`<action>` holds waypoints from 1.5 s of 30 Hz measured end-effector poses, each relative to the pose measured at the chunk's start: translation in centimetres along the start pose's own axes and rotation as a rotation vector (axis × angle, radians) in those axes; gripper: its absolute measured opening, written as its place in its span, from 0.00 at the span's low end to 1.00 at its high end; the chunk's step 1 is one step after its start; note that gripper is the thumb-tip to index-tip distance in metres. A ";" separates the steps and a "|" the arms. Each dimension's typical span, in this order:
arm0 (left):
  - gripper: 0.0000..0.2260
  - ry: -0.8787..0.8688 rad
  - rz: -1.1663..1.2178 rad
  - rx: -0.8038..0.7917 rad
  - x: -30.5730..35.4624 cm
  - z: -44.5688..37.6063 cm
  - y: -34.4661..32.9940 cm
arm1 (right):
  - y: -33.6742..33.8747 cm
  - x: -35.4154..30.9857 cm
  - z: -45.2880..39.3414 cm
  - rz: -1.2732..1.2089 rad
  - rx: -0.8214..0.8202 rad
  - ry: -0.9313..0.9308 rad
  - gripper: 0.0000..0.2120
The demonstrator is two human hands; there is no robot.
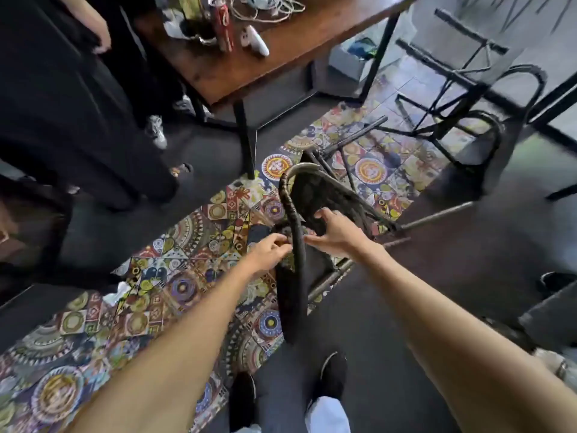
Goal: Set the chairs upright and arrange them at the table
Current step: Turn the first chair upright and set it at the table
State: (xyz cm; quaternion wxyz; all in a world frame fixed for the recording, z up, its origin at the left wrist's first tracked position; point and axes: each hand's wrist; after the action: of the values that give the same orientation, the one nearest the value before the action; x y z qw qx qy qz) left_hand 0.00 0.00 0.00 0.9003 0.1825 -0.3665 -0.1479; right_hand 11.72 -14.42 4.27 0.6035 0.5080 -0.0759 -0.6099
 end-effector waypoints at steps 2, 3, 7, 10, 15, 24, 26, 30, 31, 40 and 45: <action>0.29 0.029 0.040 -0.053 -2.3 -3.2 -3.8 | -3.3 1.8 -3.3 -0.012 -0.067 -0.057 0.39; 0.33 0.031 0.057 -0.081 -3.6 -4.5 -5.6 | -4.8 2.5 -4.5 -0.027 -0.098 -0.077 0.40; 0.49 0.075 0.016 0.006 -6.6 -9.3 -12.5 | -10.1 4.5 -8.0 -0.081 -0.150 -0.143 0.43; 0.38 0.079 0.056 0.130 -7.1 -11.0 -14.6 | -12.0 4.8 -9.5 -0.049 -0.094 -0.193 0.36; 0.31 0.054 0.143 0.241 -6.8 -11.3 -14.6 | -13.0 4.3 -10.8 -0.112 -0.030 -0.177 0.29; 0.20 -0.137 0.200 0.406 -0.7 -6.1 -8.2 | -6.3 0.4 -9.7 -0.505 0.203 -0.101 0.19; 0.25 -0.225 0.212 0.431 0.4 -3.9 -7.2 | -3.7 -0.9 -9.1 -0.624 0.278 -0.098 0.16; 0.34 -0.364 0.072 0.400 4.2 -1.2 -3.5 | 1.8 -2.6 -7.7 -0.804 0.370 -0.088 0.11; 0.37 -0.397 0.013 0.351 5.7 -0.3 -2.2 | 3.4 -2.7 -7.3 -0.853 0.370 -0.091 0.10; 0.45 -0.387 -0.594 0.211 18.7 0.8 0.9 | 15.9 0.7 -4.6 -1.167 0.369 -0.208 0.07; 0.38 -0.388 -0.785 0.212 27.9 0.3 -4.5 | 21.5 5.9 -4.3 -0.705 0.502 -0.410 0.26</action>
State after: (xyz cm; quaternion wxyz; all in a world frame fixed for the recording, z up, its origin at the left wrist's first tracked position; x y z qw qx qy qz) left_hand 18.36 -15.28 15.17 0.6669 0.3681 -0.4446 -0.4713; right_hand 30.41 -22.55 14.27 0.1912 0.5020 -0.1614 -0.8279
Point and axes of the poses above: each hand's wrist, its own z-axis away from the middle knuckle, its own y-axis out of the back of the hand, x = y × z, and after that the axes turned 9 degrees about -z, right-handed
